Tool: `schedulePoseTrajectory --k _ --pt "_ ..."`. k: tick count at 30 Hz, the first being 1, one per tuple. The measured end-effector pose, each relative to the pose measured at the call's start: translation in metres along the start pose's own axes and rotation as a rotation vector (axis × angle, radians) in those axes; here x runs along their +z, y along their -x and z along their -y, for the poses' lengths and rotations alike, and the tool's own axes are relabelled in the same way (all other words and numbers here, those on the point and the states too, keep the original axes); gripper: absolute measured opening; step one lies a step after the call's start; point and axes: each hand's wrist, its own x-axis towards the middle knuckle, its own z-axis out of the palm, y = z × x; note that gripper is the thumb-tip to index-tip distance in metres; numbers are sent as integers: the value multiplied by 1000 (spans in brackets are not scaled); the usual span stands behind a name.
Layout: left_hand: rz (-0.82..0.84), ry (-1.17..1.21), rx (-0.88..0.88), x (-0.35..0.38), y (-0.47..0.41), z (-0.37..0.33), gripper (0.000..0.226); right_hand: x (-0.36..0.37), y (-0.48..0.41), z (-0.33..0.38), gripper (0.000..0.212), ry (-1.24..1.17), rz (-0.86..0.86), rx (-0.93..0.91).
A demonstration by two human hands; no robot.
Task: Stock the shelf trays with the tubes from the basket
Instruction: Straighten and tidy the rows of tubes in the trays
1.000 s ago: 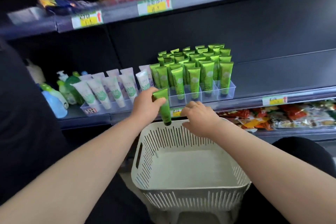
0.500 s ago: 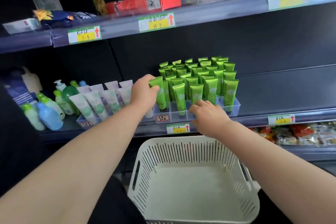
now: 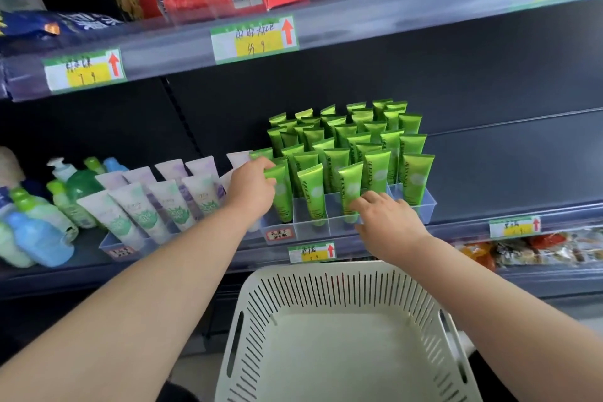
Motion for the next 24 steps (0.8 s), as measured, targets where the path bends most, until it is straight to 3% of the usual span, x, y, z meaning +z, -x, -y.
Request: schedulePoseTrajectory --k 7,14,24 --pt "-34 -26 40 -2 2 -1 30 10 0 0 36 -11 24 22" --pt "-119 2 192 -16 11 -27 29 8 6 -3 38 -6 11 49" --pt "-34 94 361 -1 -1 -106 18 -23 26 -53 31 -3 -153 177"
